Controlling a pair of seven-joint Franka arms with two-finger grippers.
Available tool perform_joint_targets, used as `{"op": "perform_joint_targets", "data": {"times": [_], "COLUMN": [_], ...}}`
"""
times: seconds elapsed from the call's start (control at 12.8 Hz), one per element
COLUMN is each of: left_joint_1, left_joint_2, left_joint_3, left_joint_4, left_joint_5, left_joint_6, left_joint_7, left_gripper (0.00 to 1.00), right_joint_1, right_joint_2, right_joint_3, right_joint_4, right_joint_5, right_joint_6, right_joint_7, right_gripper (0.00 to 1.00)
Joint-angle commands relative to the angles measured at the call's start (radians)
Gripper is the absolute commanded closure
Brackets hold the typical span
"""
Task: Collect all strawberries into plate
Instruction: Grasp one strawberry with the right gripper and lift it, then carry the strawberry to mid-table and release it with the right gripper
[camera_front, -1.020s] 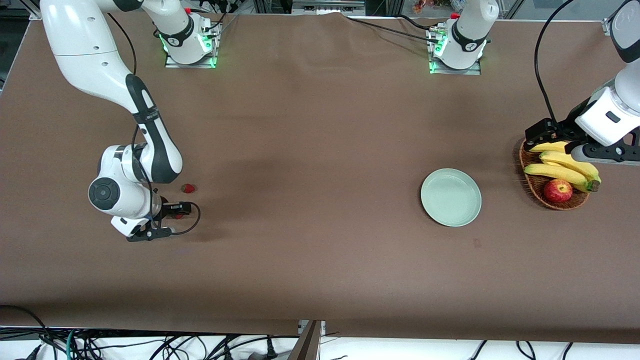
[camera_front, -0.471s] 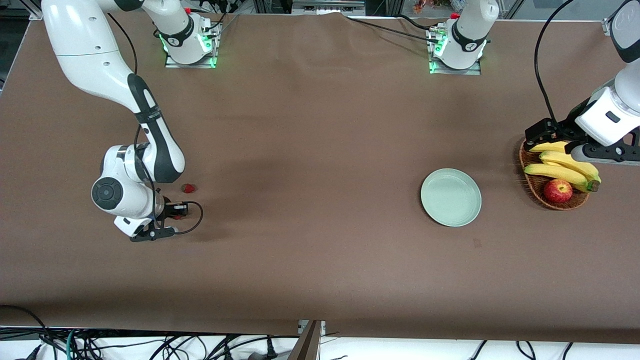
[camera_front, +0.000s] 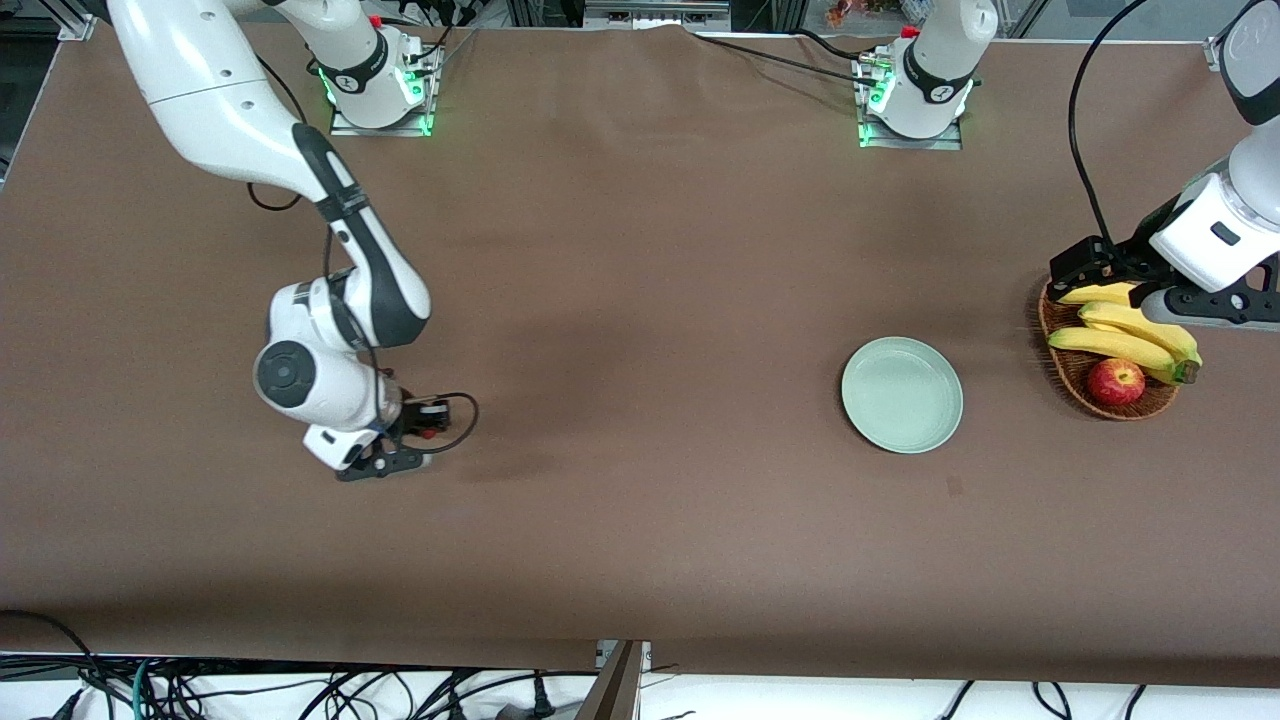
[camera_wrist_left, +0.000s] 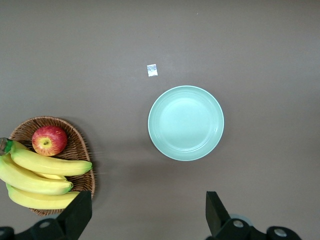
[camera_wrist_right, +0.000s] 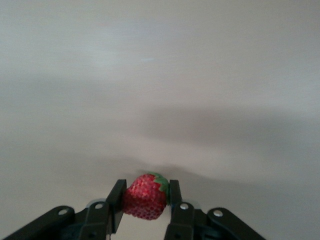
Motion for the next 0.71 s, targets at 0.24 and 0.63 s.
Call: {"op": "perform_joint_targets", "data": {"times": [0.24,0.63], "left_joint_1": [-0.006,-0.006], "left_joint_2": [-0.023,-0.023], "left_joint_3": [0.0,0.0], "left_joint_4": [-0.016,-0.014], "left_joint_5": [0.009,0.009], "left_joint_6": [-0.008,-0.008], "left_joint_7": [-0.009,-0.009], "left_gripper": [0.0,0.0], "right_joint_1": [0.254,0.49], "right_joint_2": [0.077,0.276], "right_joint_3": [0.019,0.016], "right_joint_4": [0.127,0.363], "right_joint_5": [0.0,-0.005], "right_joint_6": [0.071,0.226], "right_joint_7": [0.521,0.879], "right_gripper": [0.92,0.92]}}
